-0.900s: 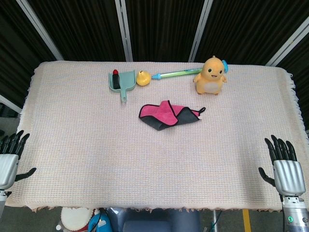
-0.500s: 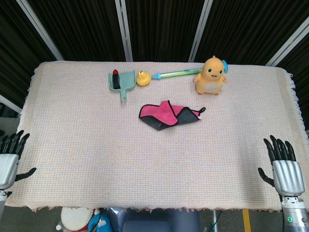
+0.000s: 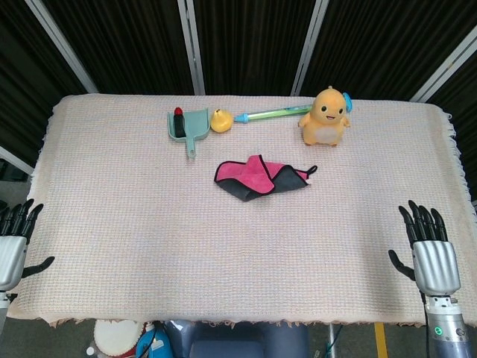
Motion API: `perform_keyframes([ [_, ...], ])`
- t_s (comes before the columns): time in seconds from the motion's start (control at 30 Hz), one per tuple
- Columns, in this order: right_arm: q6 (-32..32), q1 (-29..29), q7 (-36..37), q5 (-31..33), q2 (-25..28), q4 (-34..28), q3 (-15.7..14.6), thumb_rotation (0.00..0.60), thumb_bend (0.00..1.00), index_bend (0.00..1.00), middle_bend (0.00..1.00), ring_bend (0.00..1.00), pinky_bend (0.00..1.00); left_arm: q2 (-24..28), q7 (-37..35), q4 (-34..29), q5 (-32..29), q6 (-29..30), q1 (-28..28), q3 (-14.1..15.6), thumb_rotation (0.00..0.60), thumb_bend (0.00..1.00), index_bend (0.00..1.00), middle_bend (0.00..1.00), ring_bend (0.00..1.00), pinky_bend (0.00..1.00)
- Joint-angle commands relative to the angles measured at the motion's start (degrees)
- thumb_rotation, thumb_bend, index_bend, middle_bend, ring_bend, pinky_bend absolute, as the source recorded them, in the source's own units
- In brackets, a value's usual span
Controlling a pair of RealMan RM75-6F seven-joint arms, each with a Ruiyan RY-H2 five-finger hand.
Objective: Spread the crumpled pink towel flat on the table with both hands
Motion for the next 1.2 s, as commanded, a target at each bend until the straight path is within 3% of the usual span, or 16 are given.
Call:
perform_keyframes([
  [0.03, -3.76, 4.23, -0.17, 0.55, -2.29, 0.52, 2.72, 0.600, 0.30, 0.13, 0.06, 0.00, 0.04, -0.43, 0.65, 0.56, -0.92, -0.35, -0.14, -0.38, 0.600, 0.00, 0.00, 0.00, 0.00, 0.00],
  [0.2, -9.49, 9.21, -3.52, 3.65, -3.97, -0.39, 5.91, 0.600, 0.30, 0.18, 0.08, 0.00, 0.04, -1.09, 1.48, 1.24, -1.93, -1.00, -0.41, -0.70, 0.600, 0.00, 0.00, 0.00, 0.00, 0.00],
  [0.37, -12.89, 13.19, -6.39, 5.27, -6.49, -0.19, 7.97, 0.600, 0.30, 0.31, 0.12, 0.01, 0.04, -1.59, 1.94, 1.89, -2.58, -1.44, -0.63, -0.93, 0.600, 0.00, 0.00, 0.00, 0.00, 0.00],
  [0.53, -16.65, 18.24, -9.87, 7.32, -11.90, 2.70, 9.93, 0.600, 0.30, 0.36, 0.14, 0.02, 0.04, -2.17, 2.26, 2.56, -3.29, -2.00, -0.99, -1.26, 0.600, 0.00, 0.00, 0.00, 0.00, 0.00],
  [0.87, -22.39, 26.38, -9.87, 12.28, -25.91, 18.25, 12.04, 0.600, 0.30, 0.40, 0.18, 0.04, 0.04, -3.69, 3.35, 3.54, -3.84, -2.58, -1.72, -1.67, 0.600, 0.00, 0.00, 0.00, 0.00, 0.00],
  [1.2, -25.13, 31.60, -4.43, 14.18, -35.29, 32.34, 13.03, 0.600, 0.30, 0.40, 0.18, 0.04, 0.04, -4.37, 4.05, 4.51, -4.93, -3.01, -1.93, -1.97, 0.600, 0.00, 0.00, 0.00, 0.00, 0.00],
])
